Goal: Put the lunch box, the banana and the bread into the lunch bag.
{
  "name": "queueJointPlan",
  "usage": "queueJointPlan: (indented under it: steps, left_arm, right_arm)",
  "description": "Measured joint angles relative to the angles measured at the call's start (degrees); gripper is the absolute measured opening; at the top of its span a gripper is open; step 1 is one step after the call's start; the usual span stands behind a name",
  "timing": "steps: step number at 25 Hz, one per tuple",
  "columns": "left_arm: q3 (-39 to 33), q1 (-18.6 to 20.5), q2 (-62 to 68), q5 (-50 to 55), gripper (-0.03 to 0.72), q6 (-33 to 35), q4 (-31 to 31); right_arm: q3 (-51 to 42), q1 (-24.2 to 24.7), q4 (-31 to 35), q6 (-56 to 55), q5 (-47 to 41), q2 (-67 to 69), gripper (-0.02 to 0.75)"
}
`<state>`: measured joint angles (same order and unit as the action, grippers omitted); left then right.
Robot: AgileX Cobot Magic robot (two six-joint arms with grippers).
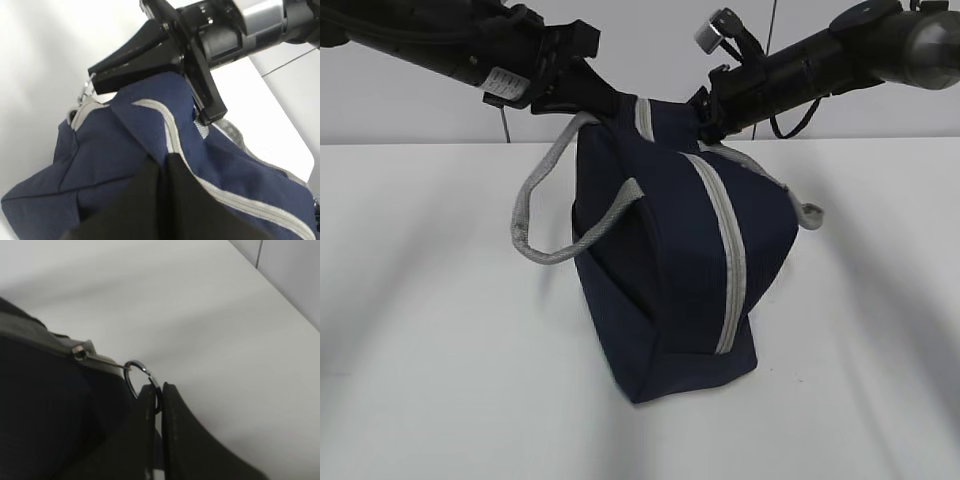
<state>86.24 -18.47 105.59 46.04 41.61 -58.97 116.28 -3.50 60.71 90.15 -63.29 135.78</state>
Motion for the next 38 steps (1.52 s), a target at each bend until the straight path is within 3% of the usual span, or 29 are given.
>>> queueJointPlan:
  steps: [8,10,11,13,16,18,20,26,31,34,38]
  left_arm:
    - [-0.09,0.00,-0.44,-0.04,0.006,0.17,0.64]
    - [-0.09,0.00,-0.64,0.70,0.029,0.17,1.40]
    - [-0.01,-0.08,-0.85,1.47,0.073,0.11,1.72]
    - [0.04,-0.49,-1.59,2.55,0.232,-0.12,2.83]
    - [0.17,-0.84,-1.75,3.64,0.531,-1.91,4.31]
    - [0.17,-0.33,-1.75,4.48,0.610,-4.77,5.37]
    - [0.17,1.26,-1.88,5.87,0.622,-6.99,5.51]
    - [0.17,6.19,-5.90,8.56,0.547,-9.65,8.49]
    - [0.35,6.49,-10.44,10.50,0.539,-16.78,20.85]
    - [-0.33,6.49,-12.34,11.89,0.539,-21.93,30.32]
    - [-4.96,6.49,-15.94,12.03,0.539,-25.72,35.17]
  right_arm:
    - [0.00,0.00,0.99,-0.92,-0.58,0.00,-0.011]
    - [0.00,0.00,2.70,-1.01,-0.34,0.00,0.021]
    - [0.00,0.00,3.24,-1.01,0.68,-0.11,0.063]
    - [0.00,0.30,4.29,-1.05,1.96,-0.51,0.197]
    - [0.00,0.35,4.81,-2.26,2.58,-2.31,0.430]
    - [0.00,0.56,5.30,-5.37,2.58,-3.51,0.516]
    - [0.00,0.89,5.44,-9.05,2.58,-4.90,0.545]
    - [0.00,2.28,6.17,-26.91,-1.21,-9.37,0.561]
    - [0.00,2.95,4.04,-40.55,-5.68,-12.77,0.562]
    - [0.00,2.82,-2.42,-49.22,-6.17,-14.09,0.562]
    - [-0.72,1.46,-15.51,-61.64,-6.62,-16.95,0.563]
